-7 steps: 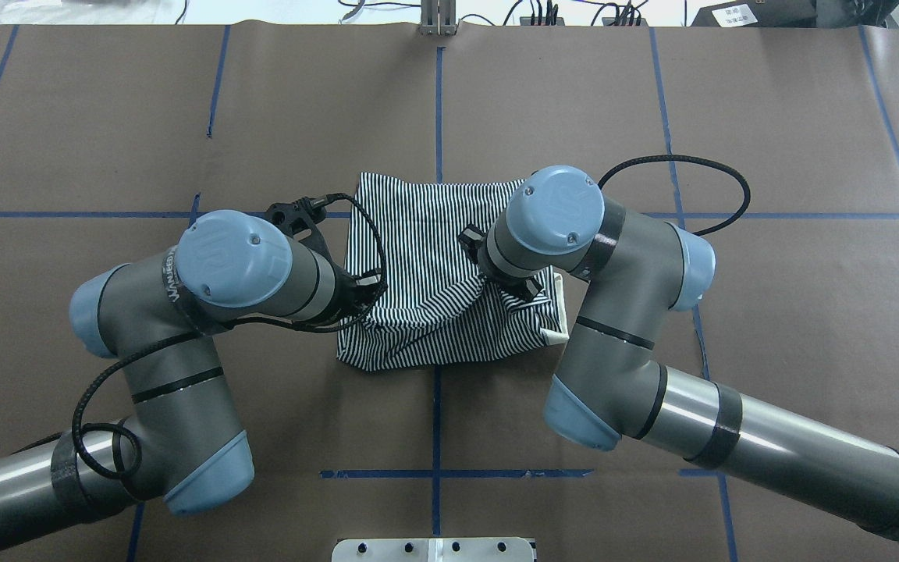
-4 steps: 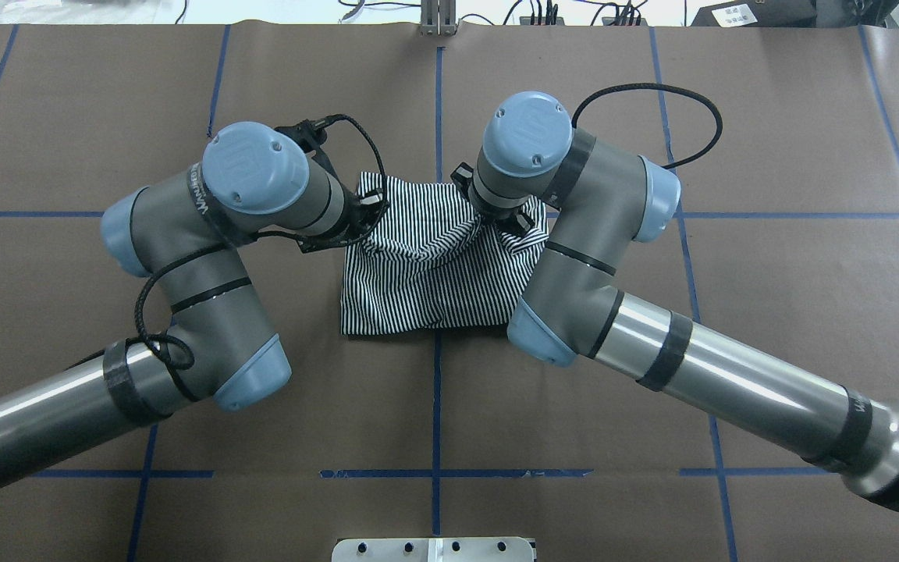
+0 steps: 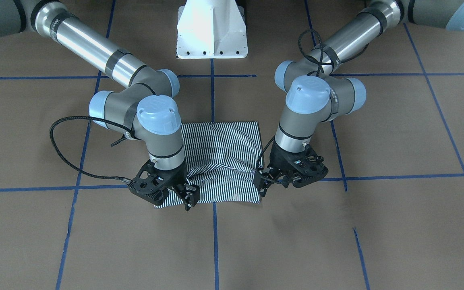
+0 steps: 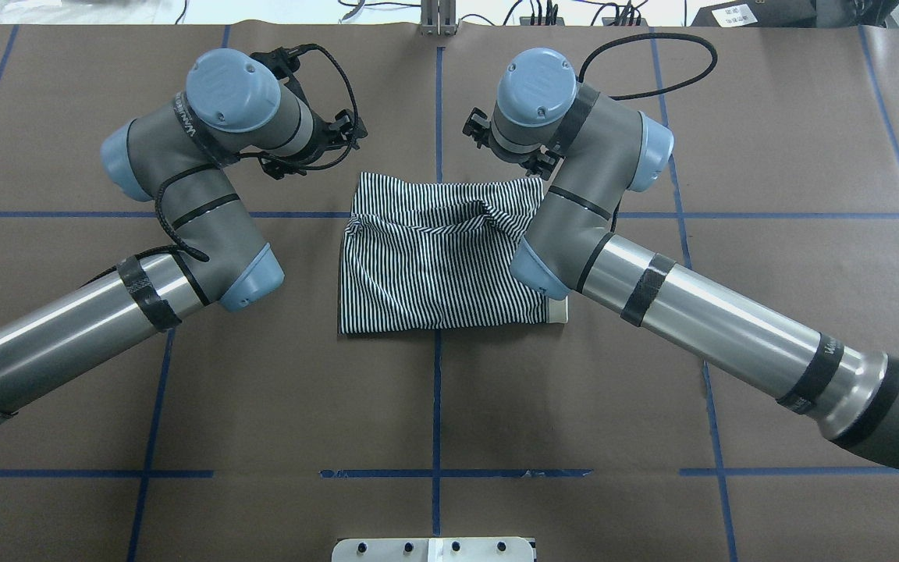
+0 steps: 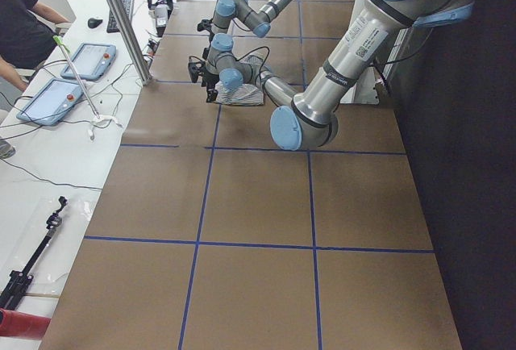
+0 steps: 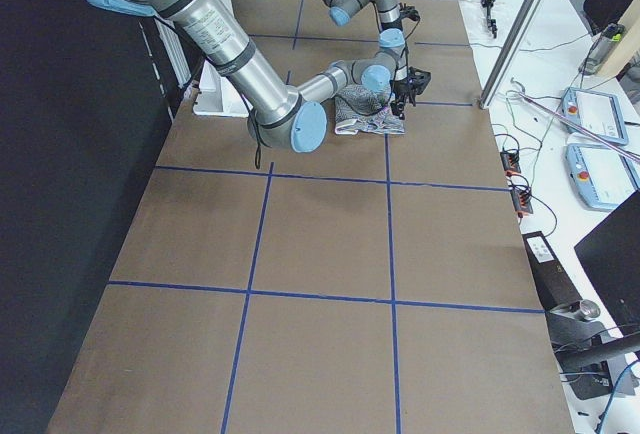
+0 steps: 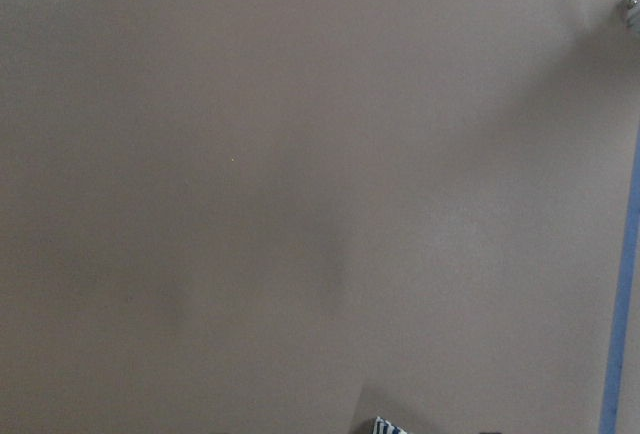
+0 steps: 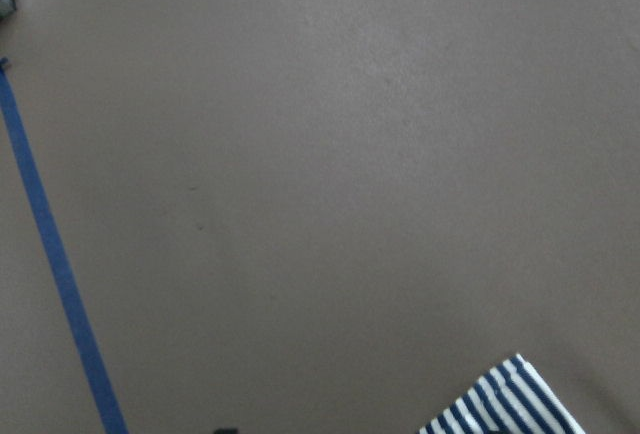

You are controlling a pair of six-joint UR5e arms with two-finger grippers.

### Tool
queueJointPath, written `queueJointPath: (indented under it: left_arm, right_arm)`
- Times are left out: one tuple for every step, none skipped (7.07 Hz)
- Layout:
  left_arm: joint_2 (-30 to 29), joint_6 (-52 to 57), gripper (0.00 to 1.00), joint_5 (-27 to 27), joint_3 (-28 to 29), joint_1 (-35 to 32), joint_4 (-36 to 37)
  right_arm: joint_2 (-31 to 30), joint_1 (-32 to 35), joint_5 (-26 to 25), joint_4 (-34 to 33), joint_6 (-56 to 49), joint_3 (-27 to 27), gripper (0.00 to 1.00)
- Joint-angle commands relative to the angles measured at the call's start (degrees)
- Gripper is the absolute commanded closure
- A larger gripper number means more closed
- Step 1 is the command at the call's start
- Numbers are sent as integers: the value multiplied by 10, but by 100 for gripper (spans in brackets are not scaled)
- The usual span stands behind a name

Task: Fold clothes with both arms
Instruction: 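Release the shirt and raise both grippers away from it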

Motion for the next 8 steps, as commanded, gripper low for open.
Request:
queueJointPath:
  left_arm:
    - [-1,12,0,-36,1,-22,-3]
    - [7,47,0,-93,-19,-46,3]
    - [38,65,0,-105,-52,-68,5]
    - [57,108,0,-124,-61,-92,5]
    - [71,139,0,-143,-62,-114,5]
    - [79,152,0,-145,-62,-120,5]
    - [79,152,0,-145,-62,-121,5]
    - [79,152,0,-146,-62,-121,5]
  right_arm:
    - [5,15,31,-6,-81,2,0]
    - [6,14,39,-41,-135,17,0]
    - [7,13,40,-122,-202,65,0]
    - [5,-10,32,-194,-246,116,0]
    - [4,-43,3,-213,-260,118,0]
    - [2,-84,-63,-222,-309,106,0]
    - [2,-91,-85,-232,-358,91,0]
    - [-2,-91,-88,-232,-373,78,0]
